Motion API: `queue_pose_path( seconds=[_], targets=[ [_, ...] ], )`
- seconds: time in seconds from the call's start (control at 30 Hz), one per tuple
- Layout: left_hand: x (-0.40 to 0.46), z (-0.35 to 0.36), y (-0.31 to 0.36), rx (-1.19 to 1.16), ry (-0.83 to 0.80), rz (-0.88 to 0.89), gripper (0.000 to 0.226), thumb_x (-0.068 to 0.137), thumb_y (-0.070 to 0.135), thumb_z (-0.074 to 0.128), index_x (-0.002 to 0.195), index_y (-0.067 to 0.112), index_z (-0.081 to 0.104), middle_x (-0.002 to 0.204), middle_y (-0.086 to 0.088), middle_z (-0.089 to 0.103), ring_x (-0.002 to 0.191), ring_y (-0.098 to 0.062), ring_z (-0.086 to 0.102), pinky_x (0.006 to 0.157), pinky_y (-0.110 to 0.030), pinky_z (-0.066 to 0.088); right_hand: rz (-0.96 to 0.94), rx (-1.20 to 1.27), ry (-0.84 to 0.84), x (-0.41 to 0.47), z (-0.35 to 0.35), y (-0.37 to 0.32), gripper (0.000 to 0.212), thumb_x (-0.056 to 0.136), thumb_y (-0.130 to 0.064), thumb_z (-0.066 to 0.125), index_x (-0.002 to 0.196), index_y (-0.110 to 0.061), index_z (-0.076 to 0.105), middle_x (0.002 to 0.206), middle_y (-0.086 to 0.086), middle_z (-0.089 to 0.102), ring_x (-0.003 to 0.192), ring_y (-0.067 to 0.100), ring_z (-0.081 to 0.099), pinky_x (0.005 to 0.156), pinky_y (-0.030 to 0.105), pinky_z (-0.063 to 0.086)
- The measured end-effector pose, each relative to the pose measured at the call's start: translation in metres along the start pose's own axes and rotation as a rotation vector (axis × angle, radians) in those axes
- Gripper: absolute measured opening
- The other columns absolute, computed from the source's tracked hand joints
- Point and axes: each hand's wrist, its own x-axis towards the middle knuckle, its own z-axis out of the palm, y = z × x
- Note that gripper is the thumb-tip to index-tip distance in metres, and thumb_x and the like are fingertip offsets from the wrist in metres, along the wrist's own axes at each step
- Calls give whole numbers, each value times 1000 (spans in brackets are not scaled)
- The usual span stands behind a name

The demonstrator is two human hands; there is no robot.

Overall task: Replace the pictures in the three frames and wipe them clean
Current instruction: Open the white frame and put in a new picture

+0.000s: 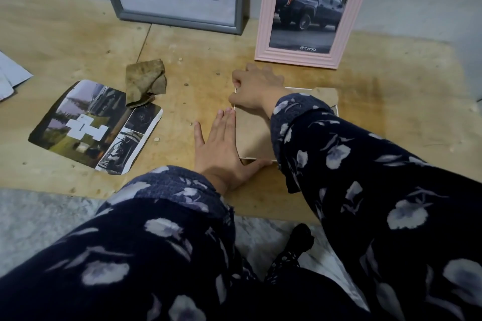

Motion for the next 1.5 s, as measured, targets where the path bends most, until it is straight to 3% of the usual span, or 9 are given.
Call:
queue_pose_path(
  seconds=[0.43,0.6,0.73,0.83,0.93,1.17,1.33,1.5],
  targets=[
    [0,2,-1,-6,15,-2,127,56,92,14,154,15,-5,162,5,-4,148,-9,-8,117,-53,-10,33,58,48,-5,-5,-5,23,77,-40,58,91,-33,41,115,0,49,109,33,44,92,48,36],
    [1,3,-3,-37,38,2,124,63,95,22,155,16,-3,162,6,-5,148,-8,-8,117,-53,-9,61,78,99,-8,-4,1,19,86,-39,47,102,-29,51,122,-1,51,118,28,44,103,57,26],
    [0,4,-3,-24,56,8,123,64,95,27,155,16,0,162,6,-1,148,-9,-6,117,-53,-9,95,-52,69,-17,-13,24,48,92,-50,39,127,-22,55,131,5,49,123,30,44,102,51,33],
    [0,4,-2,-17,61,10,124,63,96,23,155,16,-1,162,5,-1,148,-9,-6,117,-54,-7,29,-106,65,-22,-19,33,47,88,-47,46,124,-20,57,124,4,57,114,29,53,95,42,42],
    [-1,2,-1,-7,53,9,123,64,95,23,155,16,-2,162,6,-3,148,-9,-7,117,-55,-6,3,-119,70,-21,-26,30,39,80,-39,55,112,-18,61,111,2,64,102,27,58,88,37,41],
    [-1,3,-2,-25,58,19,123,63,96,23,154,17,-4,162,7,-4,148,-10,-5,117,-56,-4,-6,-138,88,-19,-30,32,43,82,-41,60,120,-22,54,118,4,61,108,28,55,84,35,40],
    [0,4,-3,-40,59,17,125,60,98,21,154,20,-3,162,8,2,149,-10,-4,117,-55,-6,5,-169,15,-17,-36,29,39,80,-41,62,114,-27,48,121,4,58,110,29,52,86,37,37],
    [0,4,-3,-35,71,16,123,61,97,23,154,21,-2,162,9,3,149,-10,-4,117,-54,-7,66,-11,-92,-16,-41,27,54,78,-37,62,127,-30,41,128,4,53,111,30,50,86,38,41]
  ],
)
